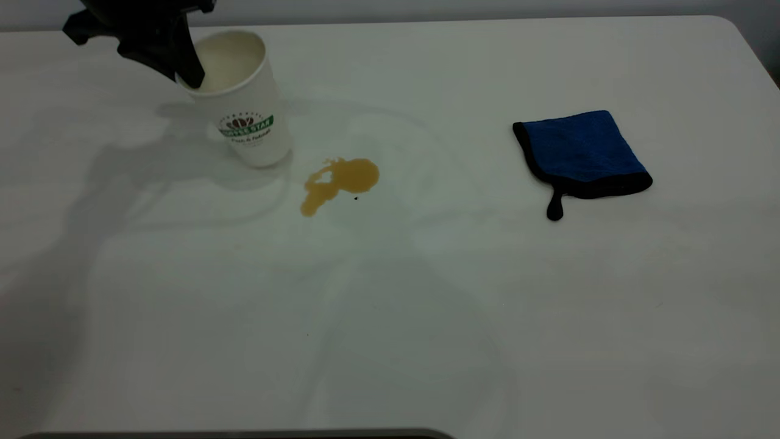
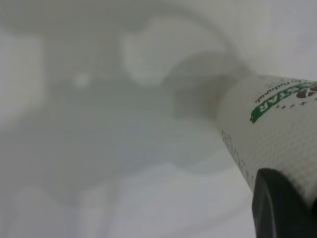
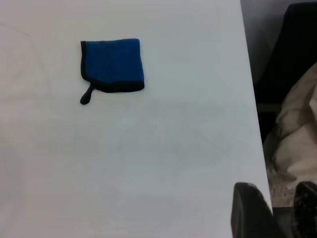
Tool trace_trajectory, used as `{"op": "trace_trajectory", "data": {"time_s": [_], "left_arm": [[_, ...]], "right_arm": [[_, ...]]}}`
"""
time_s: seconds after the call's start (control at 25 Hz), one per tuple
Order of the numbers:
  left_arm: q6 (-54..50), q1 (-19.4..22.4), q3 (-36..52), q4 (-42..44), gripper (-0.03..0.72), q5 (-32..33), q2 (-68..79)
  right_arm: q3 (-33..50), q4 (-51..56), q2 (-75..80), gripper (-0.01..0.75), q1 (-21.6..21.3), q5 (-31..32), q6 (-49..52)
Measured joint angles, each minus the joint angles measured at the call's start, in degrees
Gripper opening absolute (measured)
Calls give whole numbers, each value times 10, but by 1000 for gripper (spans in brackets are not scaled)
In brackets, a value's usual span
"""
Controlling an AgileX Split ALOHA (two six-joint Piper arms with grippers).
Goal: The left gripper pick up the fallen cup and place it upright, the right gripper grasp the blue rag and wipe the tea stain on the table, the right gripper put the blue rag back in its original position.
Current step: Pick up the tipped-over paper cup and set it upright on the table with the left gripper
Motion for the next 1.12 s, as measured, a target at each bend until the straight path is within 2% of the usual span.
{"op": "trace_trajectory", "data": {"time_s": [0.4, 0.8, 0.96, 1.12], "left_arm": [[-75, 0, 0, 98, 0, -16, 1], [-81, 0, 0, 108, 10, -29, 9], [-81, 0, 0, 108, 63, -29, 15], [-81, 0, 0, 108, 205, -28, 17]], "right_arm": [[0, 0, 0, 239, 0, 0, 0], [0, 0, 0, 239, 0, 0, 0], [0, 0, 0, 239, 0, 0, 0], [0, 0, 0, 239, 0, 0, 0]]}}
